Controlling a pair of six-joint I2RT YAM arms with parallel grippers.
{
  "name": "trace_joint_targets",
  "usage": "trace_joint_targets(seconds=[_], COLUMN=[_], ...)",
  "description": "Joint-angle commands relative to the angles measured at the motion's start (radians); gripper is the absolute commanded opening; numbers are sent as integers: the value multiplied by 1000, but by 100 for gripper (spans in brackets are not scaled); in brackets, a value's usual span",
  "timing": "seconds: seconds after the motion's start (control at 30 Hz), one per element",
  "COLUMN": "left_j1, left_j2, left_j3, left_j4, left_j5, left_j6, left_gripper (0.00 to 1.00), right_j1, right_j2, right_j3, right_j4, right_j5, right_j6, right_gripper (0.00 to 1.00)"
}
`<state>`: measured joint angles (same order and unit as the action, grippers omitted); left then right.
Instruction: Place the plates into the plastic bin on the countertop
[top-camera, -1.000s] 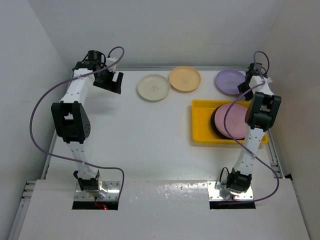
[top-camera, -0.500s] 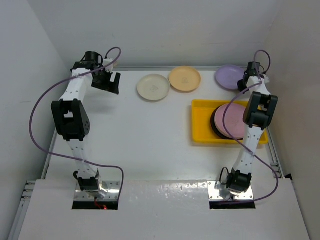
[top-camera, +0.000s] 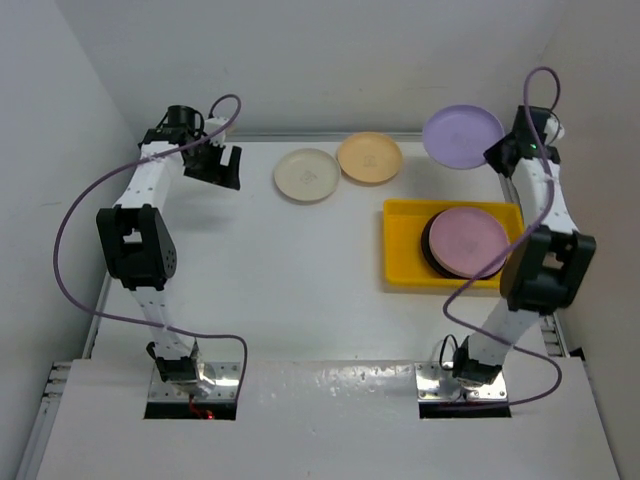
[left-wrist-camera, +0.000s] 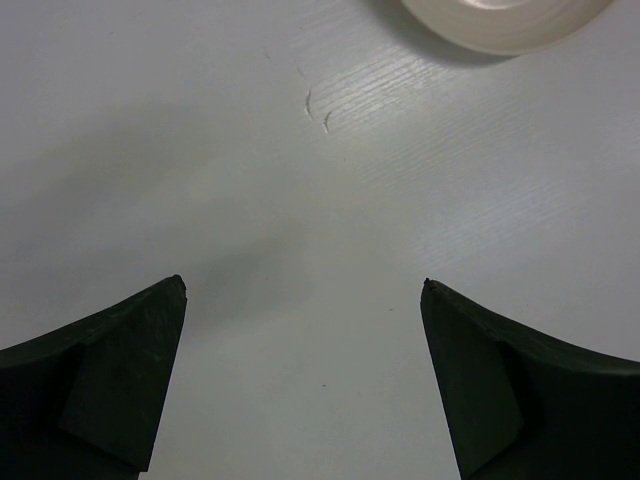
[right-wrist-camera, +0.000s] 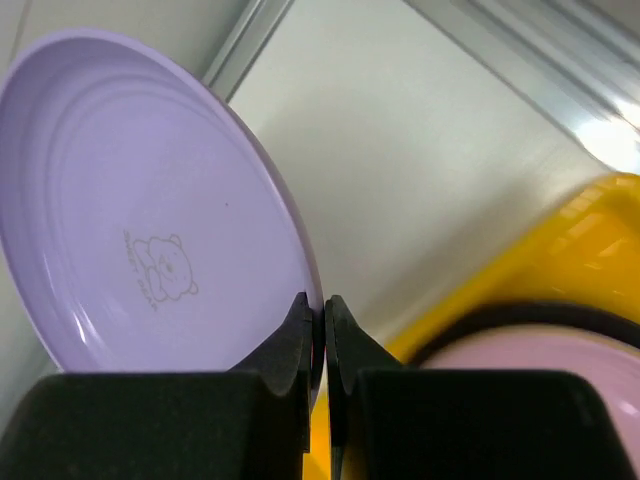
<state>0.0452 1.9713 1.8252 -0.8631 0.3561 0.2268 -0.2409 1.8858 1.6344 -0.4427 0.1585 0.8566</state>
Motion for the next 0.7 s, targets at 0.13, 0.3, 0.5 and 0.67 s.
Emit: trace_joint_targets(seconds=[0.13, 0.3, 0.5, 0.67], left_j1=[-11, -11, -11, -21], left_j2=[-74, -65, -55, -64], left_j3=[-46, -46, -46, -46], left_j4=[101, 101, 101, 91], left_j5=[15, 40, 50, 60], left_j6=[-72, -63, -53, -53], left_gripper=[100, 100, 100, 100], right_j1=[-61, -149, -233, -256], right_j2=[-420, -589, -662, -596], right_j3=[-459, -686, -806, -800], right_j4=[-136, -126, -94, -76], right_j5=[-30, -112, -157, -114], right_j6=[-114, -113, -154, -198], right_gripper=[0, 0, 0, 10])
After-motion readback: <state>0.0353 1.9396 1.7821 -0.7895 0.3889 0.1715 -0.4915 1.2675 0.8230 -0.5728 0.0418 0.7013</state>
